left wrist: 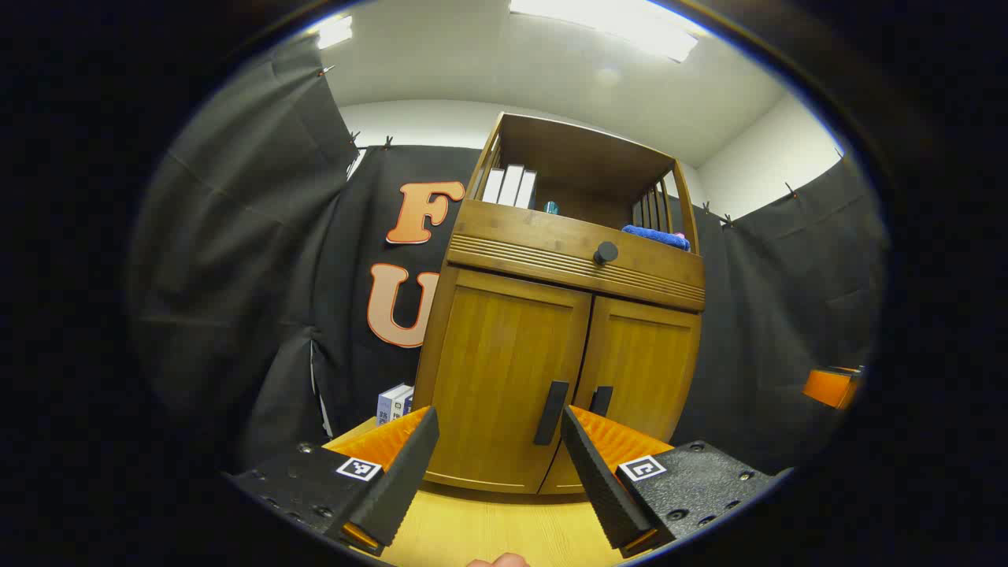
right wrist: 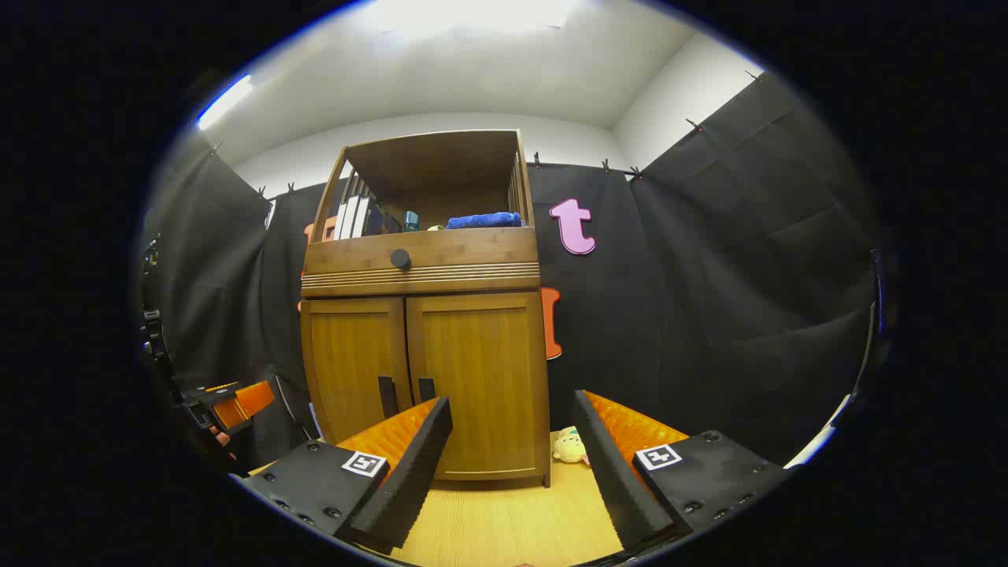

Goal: Open the right door of the double-door shoe cabinet with the right hand, and open the left door with the left hand.

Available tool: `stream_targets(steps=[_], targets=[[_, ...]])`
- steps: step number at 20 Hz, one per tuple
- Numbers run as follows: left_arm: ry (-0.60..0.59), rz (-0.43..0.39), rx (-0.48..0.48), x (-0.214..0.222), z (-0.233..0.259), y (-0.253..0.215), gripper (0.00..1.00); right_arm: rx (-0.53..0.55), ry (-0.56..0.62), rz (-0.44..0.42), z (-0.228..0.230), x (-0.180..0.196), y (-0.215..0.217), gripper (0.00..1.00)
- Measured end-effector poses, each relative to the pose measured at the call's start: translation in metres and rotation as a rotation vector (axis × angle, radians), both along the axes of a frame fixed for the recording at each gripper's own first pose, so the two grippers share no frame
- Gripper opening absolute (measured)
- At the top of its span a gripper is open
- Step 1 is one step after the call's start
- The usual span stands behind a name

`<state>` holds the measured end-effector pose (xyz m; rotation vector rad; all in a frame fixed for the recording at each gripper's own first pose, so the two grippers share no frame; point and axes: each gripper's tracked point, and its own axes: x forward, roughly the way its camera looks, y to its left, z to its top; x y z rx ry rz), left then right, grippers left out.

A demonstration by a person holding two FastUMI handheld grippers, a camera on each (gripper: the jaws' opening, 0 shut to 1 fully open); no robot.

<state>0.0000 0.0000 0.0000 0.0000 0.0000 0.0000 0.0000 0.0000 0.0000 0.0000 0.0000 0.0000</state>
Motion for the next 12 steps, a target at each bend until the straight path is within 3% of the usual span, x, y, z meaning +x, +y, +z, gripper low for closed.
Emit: stream_targets(steps=[2, 3, 12], targets=[[0.004, -0.008, 0.011, -0.0002, -0.0010, -0.0019, 0.94, -0.006, -0.006, -0.018, 0.0004, 0.0004, -0.0040, 0.96], [0.004, -0.012, 0.013, 0.0005, 0.0000, -0.0028, 0.94, -0.002, -0.006, -0.020, -0.0001, 0.0010, -0.0018, 1.00], [-0.010, -0.021, 0.024, 0.0019, 0.0014, -0.0015, 0.94, 0.001, 0.007, -0.022, -0.0055, -0.0030, 0.0055, 0.99]])
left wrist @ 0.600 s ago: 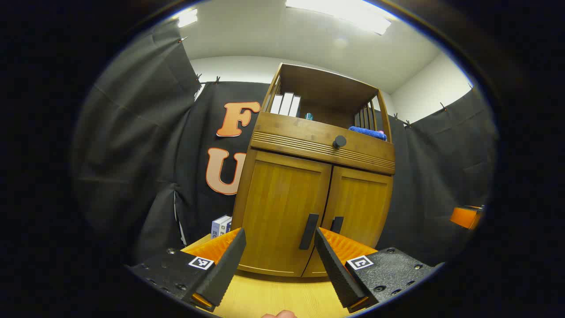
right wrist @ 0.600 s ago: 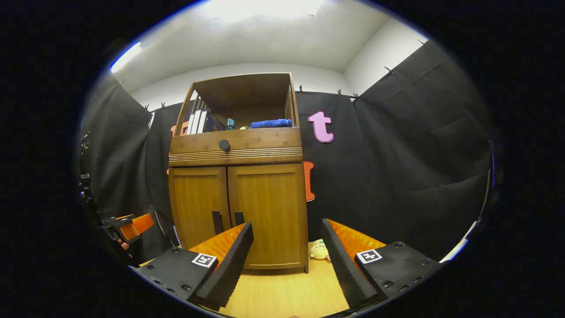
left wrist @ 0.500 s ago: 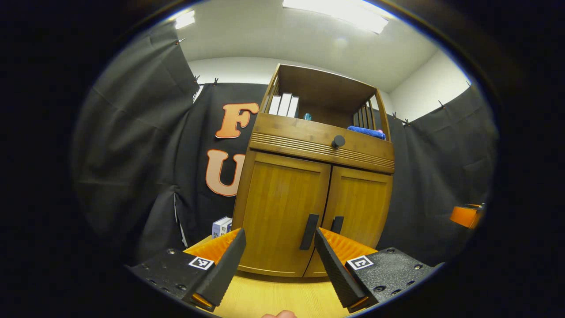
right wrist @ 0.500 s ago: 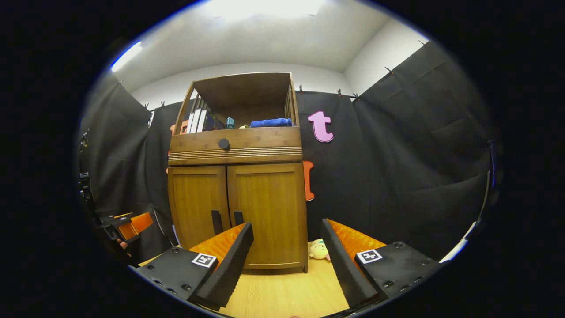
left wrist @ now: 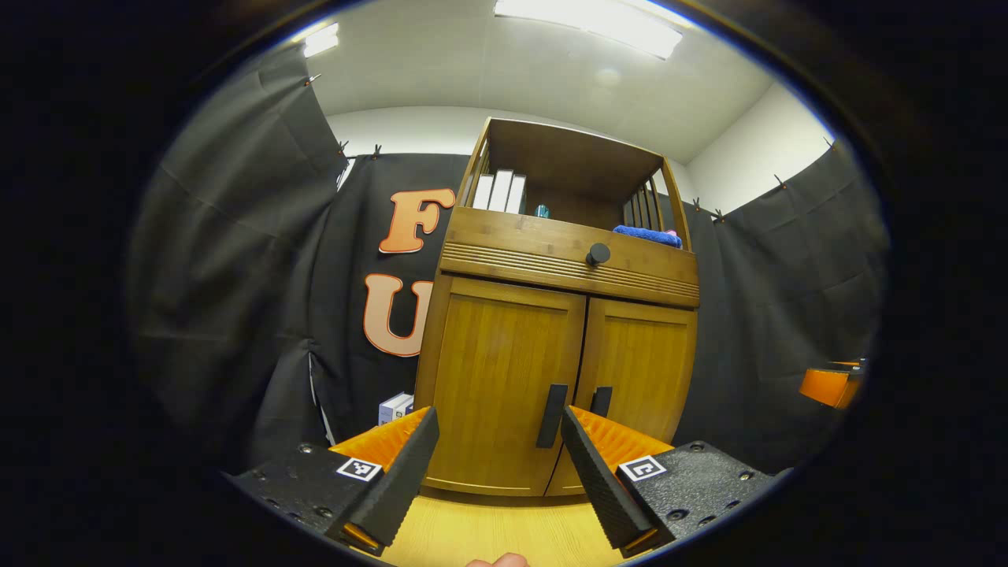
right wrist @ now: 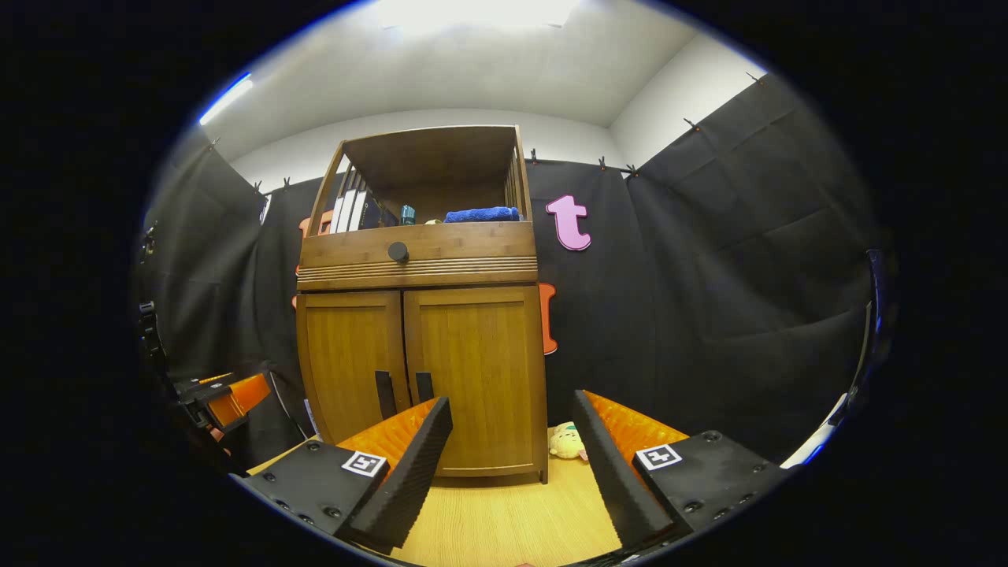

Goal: Open the right door of the double-door shoe cabinet with the right hand, and open the left door with the left hand.

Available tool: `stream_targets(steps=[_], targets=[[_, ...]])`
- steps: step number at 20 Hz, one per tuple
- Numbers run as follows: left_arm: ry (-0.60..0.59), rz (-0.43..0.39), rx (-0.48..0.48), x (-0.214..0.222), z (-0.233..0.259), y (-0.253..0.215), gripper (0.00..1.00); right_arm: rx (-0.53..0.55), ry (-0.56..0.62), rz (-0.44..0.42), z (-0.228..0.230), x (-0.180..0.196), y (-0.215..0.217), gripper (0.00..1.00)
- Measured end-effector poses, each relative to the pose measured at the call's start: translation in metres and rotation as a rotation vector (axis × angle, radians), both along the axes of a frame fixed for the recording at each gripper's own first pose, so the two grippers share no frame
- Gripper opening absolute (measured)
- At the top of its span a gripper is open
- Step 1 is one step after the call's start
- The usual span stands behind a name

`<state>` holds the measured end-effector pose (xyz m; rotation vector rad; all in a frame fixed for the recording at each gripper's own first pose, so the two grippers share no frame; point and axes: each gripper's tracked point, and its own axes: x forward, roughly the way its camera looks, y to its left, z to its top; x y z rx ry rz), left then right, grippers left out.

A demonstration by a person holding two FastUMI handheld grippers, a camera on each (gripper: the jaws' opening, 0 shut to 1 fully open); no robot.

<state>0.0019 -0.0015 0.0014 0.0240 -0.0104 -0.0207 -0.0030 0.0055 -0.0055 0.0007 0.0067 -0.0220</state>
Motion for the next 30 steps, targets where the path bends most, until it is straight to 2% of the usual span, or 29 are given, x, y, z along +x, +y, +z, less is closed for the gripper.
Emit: stream_targets(steps=[9, 12, 16, 17, 18, 19, 20, 21, 22, 23, 24, 26, 27, 28, 30], targets=[[-0.001, 0.012, -0.017, 0.001, 0.001, 0.008, 0.94, 0.009, 0.004, 0.018, -0.001, -0.001, 0.002, 1.00], [0.002, 0.015, -0.034, 0.001, 0.003, 0.011, 0.91, -0.009, -0.006, -0.003, 0.003, 0.000, -0.006, 1.00], [-0.007, 0.041, -0.005, 0.000, 0.009, 0.019, 0.94, 0.008, -0.021, 0.003, 0.005, 0.007, -0.009, 0.99], [-0.008, 0.046, 0.003, -0.002, 0.010, 0.021, 0.94, 0.011, -0.021, 0.009, 0.005, 0.010, -0.008, 0.93], [-0.011, 0.054, 0.014, -0.003, 0.011, 0.023, 0.94, 0.014, -0.019, 0.021, 0.004, 0.014, -0.004, 0.93], [-0.017, 0.062, 0.025, -0.004, 0.013, 0.025, 0.91, 0.014, -0.021, 0.035, 0.004, 0.019, 0.001, 1.00], [-0.020, 0.068, 0.030, -0.004, 0.014, 0.027, 0.91, 0.013, -0.026, 0.054, 0.004, 0.024, 0.006, 0.92], [-0.018, 0.074, 0.032, -0.005, 0.013, 0.027, 0.91, 0.006, -0.034, 0.075, 0.004, 0.031, 0.012, 0.99], [-0.016, 0.076, 0.034, -0.005, 0.015, 0.027, 0.94, -0.001, -0.039, 0.092, 0.002, 0.042, 0.017, 0.98], [-0.019, 0.074, 0.038, -0.006, 0.017, 0.026, 0.94, -0.011, -0.039, 0.113, -0.001, 0.055, 0.020, 0.89], [-0.028, 0.077, 0.047, -0.006, 0.021, 0.025, 0.91, -0.020, -0.040, 0.130, -0.005, 0.071, 0.024, 0.98], [-0.046, 0.085, 0.060, -0.009, 0.026, 0.027, 0.95, -0.024, -0.043, 0.167, -0.007, 0.107, 0.036, 0.98], [-0.048, 0.082, 0.060, -0.010, 0.027, 0.025, 0.91, -0.020, -0.039, 0.186, -0.010, 0.123, 0.043, 0.98], [-0.047, 0.080, 0.054, -0.012, 0.026, 0.024, 0.94, -0.011, -0.028, 0.202, -0.013, 0.139, 0.051, 0.98], [-0.036, 0.078, 0.041, -0.012, 0.024, 0.022, 0.92, 0.019, 0.003, 0.233, -0.024, 0.169, 0.069, 1.00]])
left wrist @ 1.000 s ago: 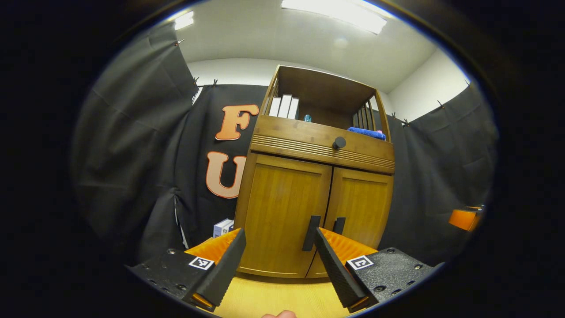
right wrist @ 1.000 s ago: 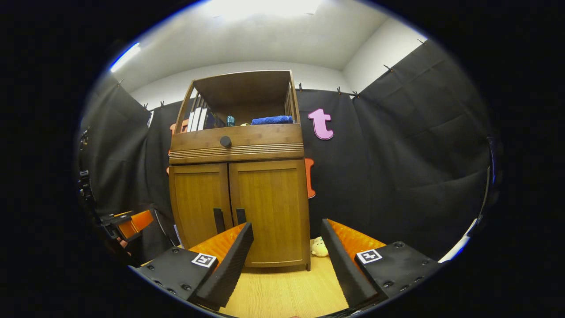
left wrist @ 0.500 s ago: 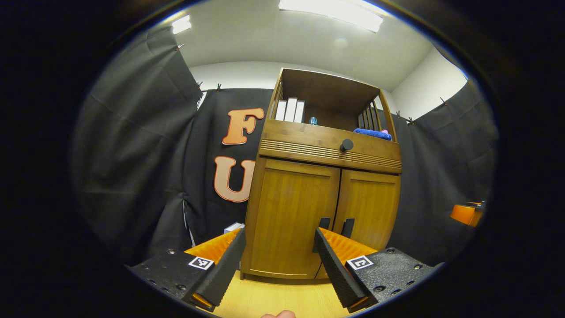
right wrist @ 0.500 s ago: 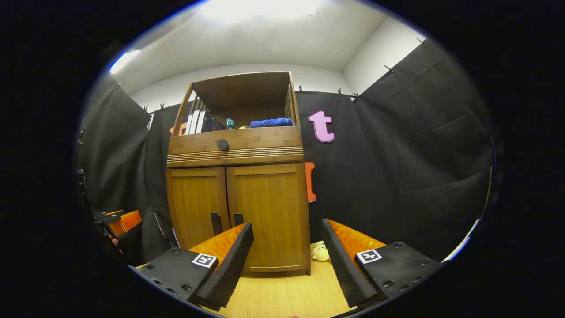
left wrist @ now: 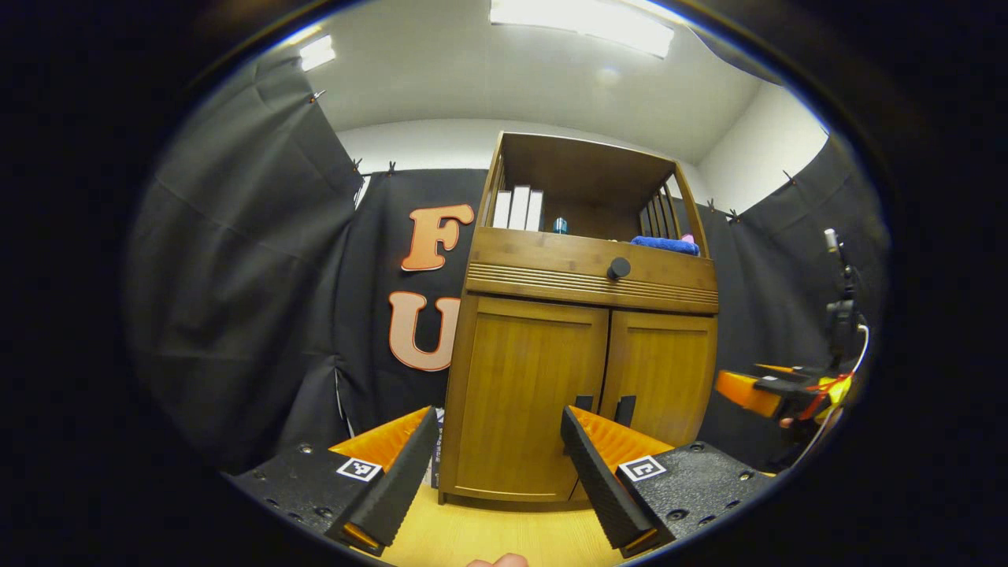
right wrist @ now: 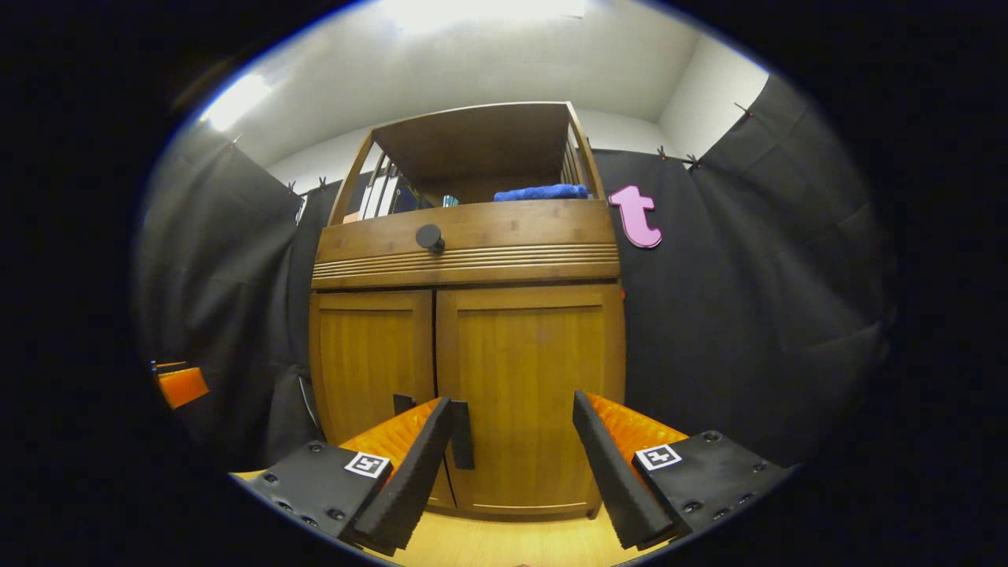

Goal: Open the right door of the double-door shoe cabinet with the right hand, and open the left door with the left hand.

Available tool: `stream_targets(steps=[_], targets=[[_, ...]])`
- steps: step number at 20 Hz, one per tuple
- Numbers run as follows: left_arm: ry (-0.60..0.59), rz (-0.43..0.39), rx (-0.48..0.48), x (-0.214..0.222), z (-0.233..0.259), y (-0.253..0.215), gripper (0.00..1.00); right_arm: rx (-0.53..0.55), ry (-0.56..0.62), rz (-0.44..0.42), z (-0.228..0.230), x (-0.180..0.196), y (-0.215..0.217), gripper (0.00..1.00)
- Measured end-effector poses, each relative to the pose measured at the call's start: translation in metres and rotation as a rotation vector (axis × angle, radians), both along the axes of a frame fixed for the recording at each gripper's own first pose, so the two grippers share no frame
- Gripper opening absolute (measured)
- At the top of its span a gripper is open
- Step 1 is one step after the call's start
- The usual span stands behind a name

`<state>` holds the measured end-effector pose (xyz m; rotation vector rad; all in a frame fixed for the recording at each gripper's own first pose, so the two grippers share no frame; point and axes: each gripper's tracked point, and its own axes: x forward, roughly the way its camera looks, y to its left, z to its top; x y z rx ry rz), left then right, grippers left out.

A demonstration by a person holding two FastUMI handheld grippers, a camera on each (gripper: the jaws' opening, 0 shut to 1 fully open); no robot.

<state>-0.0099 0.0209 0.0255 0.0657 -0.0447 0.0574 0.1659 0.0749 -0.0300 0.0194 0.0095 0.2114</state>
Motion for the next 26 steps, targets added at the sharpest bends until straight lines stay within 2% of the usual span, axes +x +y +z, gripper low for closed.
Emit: stream_targets(steps=[3, 4, 5, 6, 7, 8, 9, 10, 11, 13, 14, 15, 16, 18, 19, 21, 22, 23, 24, 26], targets=[[0.005, -0.003, -0.003, -0.001, 0.001, 0.000, 0.92, 0.016, 0.057, 0.033, -0.032, 0.042, 0.030, 0.98], [0.004, 0.000, 0.002, -0.003, 0.002, 0.002, 0.95, 0.015, 0.077, 0.036, -0.042, 0.054, 0.036, 0.98], [0.001, 0.006, 0.008, -0.003, 0.003, 0.004, 0.95, 0.014, 0.105, 0.033, -0.056, 0.068, 0.045, 0.90], [-0.002, 0.013, 0.017, -0.004, 0.003, 0.008, 0.94, 0.015, 0.137, 0.033, -0.069, 0.081, 0.052, 0.90], [-0.003, 0.021, 0.027, -0.006, 0.004, 0.011, 0.98, 0.013, 0.166, 0.042, -0.083, 0.092, 0.059, 0.98], [-0.003, 0.029, 0.036, -0.007, 0.003, 0.014, 0.95, 0.009, 0.185, 0.048, -0.093, 0.101, 0.066, 0.98], [-0.003, 0.034, 0.042, -0.008, 0.003, 0.016, 0.98, 0.002, 0.198, 0.045, -0.104, 0.109, 0.071, 0.98], [0.001, 0.034, 0.044, -0.010, 0.001, 0.018, 0.91, -0.003, 0.201, 0.039, -0.110, 0.117, 0.076, 0.89], [0.008, 0.028, 0.038, -0.010, -0.002, 0.017, 0.91, -0.006, 0.199, 0.027, -0.114, 0.124, 0.078, 1.00], [0.025, 0.013, 0.004, -0.013, -0.008, 0.015, 0.94, -0.021, 0.188, 0.006, -0.118, 0.138, 0.082, 0.98], [0.032, 0.007, -0.007, -0.014, -0.010, 0.014, 0.94, -0.033, 0.186, -0.012, -0.123, 0.143, 0.082, 0.90], [0.033, 0.006, -0.008, -0.015, -0.011, 0.014, 0.92, -0.044, 0.192, -0.027, -0.129, 0.148, 0.081, 0.98], [0.031, 0.009, -0.002, -0.016, -0.009, 0.014, 0.95, -0.050, 0.199, -0.037, -0.134, 0.152, 0.082, 0.88], [0.025, 0.008, 0.009, -0.017, -0.009, 0.013, 0.92, -0.046, 0.214, -0.044, -0.143, 0.160, 0.083, 0.77], [0.026, 0.002, 0.010, -0.017, -0.010, 0.010, 0.92, -0.040, 0.223, -0.050, -0.146, 0.164, 0.082, 0.82], [0.031, -0.010, 0.000, -0.018, -0.014, 0.006, 0.95, -0.001, 0.215, -0.035, -0.148, 0.168, 0.085, 0.79], [0.037, -0.013, -0.011, -0.019, -0.016, 0.005, 0.92, 0.001, 0.213, -0.037, -0.151, 0.167, 0.085, 0.76], [0.042, -0.016, -0.027, -0.021, -0.019, 0.004, 0.92, -0.002, 0.206, -0.036, -0.149, 0.165, 0.085, 0.66], [0.047, -0.020, -0.046, -0.022, -0.022, 0.002, 0.94, 0.010, 0.201, -0.012, -0.147, 0.164, 0.090, 0.65], [0.063, -0.028, -0.079, -0.024, -0.029, -0.002, 0.92, -0.015, 0.231, 0.000, -0.152, 0.165, 0.093, 0.54]])
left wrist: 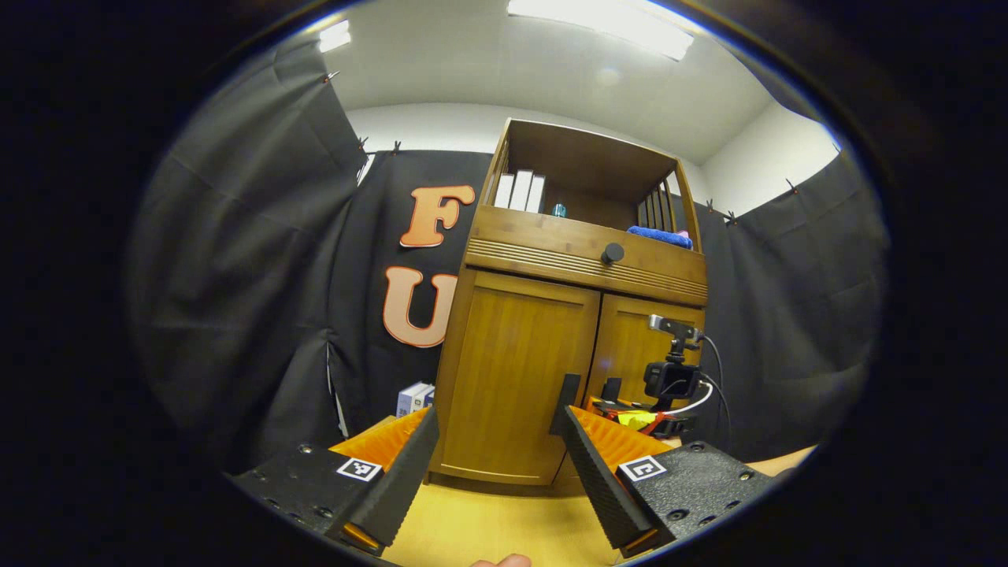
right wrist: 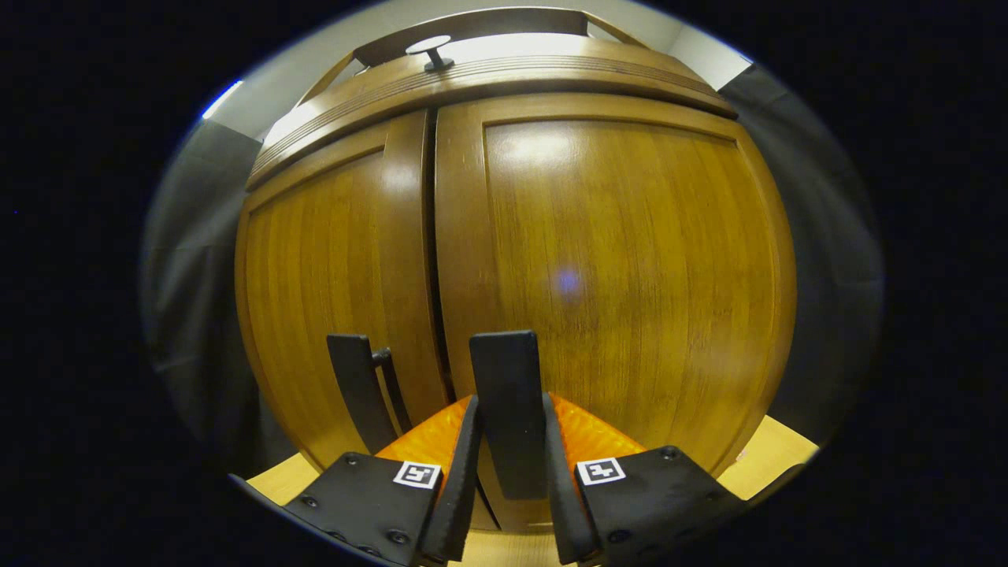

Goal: Open the right door of the double-door shoe cabinet with the right hand, and open the left door with the left hand.

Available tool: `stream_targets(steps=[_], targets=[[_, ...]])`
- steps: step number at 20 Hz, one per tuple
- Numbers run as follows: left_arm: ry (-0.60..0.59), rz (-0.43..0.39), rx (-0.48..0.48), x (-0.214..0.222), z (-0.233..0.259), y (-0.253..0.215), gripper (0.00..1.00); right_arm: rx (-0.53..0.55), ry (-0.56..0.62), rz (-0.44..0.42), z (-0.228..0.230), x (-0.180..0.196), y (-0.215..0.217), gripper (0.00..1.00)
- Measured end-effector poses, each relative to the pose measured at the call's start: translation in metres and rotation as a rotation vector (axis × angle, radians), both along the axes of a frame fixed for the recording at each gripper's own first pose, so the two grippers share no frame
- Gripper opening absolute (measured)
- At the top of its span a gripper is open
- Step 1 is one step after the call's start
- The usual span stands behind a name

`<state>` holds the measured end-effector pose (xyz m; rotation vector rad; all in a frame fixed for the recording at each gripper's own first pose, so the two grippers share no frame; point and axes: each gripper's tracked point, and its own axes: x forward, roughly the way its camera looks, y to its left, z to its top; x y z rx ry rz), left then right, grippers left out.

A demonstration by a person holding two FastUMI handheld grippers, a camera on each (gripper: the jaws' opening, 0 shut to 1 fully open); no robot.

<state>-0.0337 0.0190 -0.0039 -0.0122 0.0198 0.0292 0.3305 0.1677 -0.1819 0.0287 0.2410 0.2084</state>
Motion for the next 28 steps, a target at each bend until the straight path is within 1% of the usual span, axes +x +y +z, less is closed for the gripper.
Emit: stream_targets(steps=[1, 2, 3, 5, 6, 7, 8, 10, 11, 13, 16, 17, 18, 19, 20, 21, 22, 23, 24, 25, 26, 28], targets=[[0.001, 0.000, -0.009, 0.000, -0.001, 0.000, 0.92, -0.020, 0.017, 0.021, 0.000, -0.005, -0.002, 0.49], [-0.001, 0.000, -0.013, 0.000, 0.000, 0.000, 0.95, -0.019, 0.022, 0.047, -0.002, -0.003, -0.002, 0.40], [-0.004, 0.000, -0.013, 0.000, 0.000, 0.000, 0.95, -0.003, 0.040, 0.070, -0.004, -0.002, 0.000, 0.31], [-0.004, -0.004, -0.007, 0.001, 0.000, -0.002, 0.95, 0.010, 0.052, 0.082, -0.005, -0.005, 0.003, 0.28], [-0.007, -0.004, 0.001, 0.001, 0.002, -0.003, 0.92, -0.006, 0.054, 0.072, -0.006, -0.003, 0.002, 0.28], [-0.005, -0.003, 0.010, 0.000, 0.001, -0.003, 0.94, -0.021, 0.054, 0.060, -0.003, -0.006, -0.002, 0.28], [-0.001, -0.003, 0.017, -0.001, 0.000, -0.004, 0.92, -0.028, 0.066, 0.057, -0.002, -0.010, -0.005, 0.28], [0.003, -0.011, 0.025, -0.002, 0.000, -0.008, 0.92, -0.012, 0.092, 0.083, -0.001, -0.021, -0.004, 0.28], [0.004, -0.017, 0.025, -0.003, 0.000, -0.010, 0.95, -0.001, 0.098, 0.101, 0.000, -0.029, -0.006, 0.28], [0.000, -0.038, 0.018, -0.002, -0.001, -0.017, 0.95, 0.015, 0.095, 0.116, 0.003, -0.046, -0.012, 0.28], [0.000, -0.063, 0.005, 0.002, -0.003, -0.024, 0.94, 0.029, 0.095, 0.094, 0.006, -0.072, -0.026, 0.28], [0.005, -0.069, 0.002, 0.003, -0.006, -0.026, 0.94, 0.027, 0.087, 0.090, 0.008, -0.081, -0.033, 0.24], [0.010, -0.073, 0.000, 0.004, -0.008, -0.026, 0.95, 0.028, 0.084, 0.082, 0.011, -0.090, -0.041, 0.24], [0.014, -0.077, -0.001, 0.004, -0.010, -0.027, 0.95, 0.031, 0.081, 0.074, 0.013, -0.097, -0.047, 0.28], [0.018, -0.079, -0.004, 0.005, -0.012, -0.027, 0.95, 0.030, 0.077, 0.067, 0.015, -0.105, -0.054, 0.28], [0.023, -0.079, -0.008, 0.006, -0.014, -0.026, 0.92, 0.030, 0.070, 0.060, 0.018, -0.112, -0.060, 0.28], [0.029, -0.079, -0.015, 0.006, -0.016, -0.026, 0.95, 0.025, 0.062, 0.054, 0.020, -0.117, -0.066, 0.28], [0.030, -0.079, -0.023, 0.006, -0.017, -0.025, 0.95, 0.021, 0.058, 0.047, 0.021, -0.122, -0.073, 0.28], [0.031, -0.077, -0.028, 0.006, -0.017, -0.024, 0.92, 0.019, 0.055, 0.039, 0.023, -0.126, -0.078, 0.28], [0.031, -0.073, -0.031, 0.007, -0.018, -0.022, 0.92, 0.019, 0.055, 0.028, 0.024, -0.130, -0.085, 0.27], [0.031, -0.069, -0.031, 0.008, -0.018, -0.020, 0.95, 0.016, 0.056, 0.020, 0.024, -0.133, -0.088, 0.28], [0.031, -0.061, -0.031, 0.008, -0.019, -0.015, 0.95, 0.007, 0.053, -0.003, 0.027, -0.140, -0.100, 0.32]])
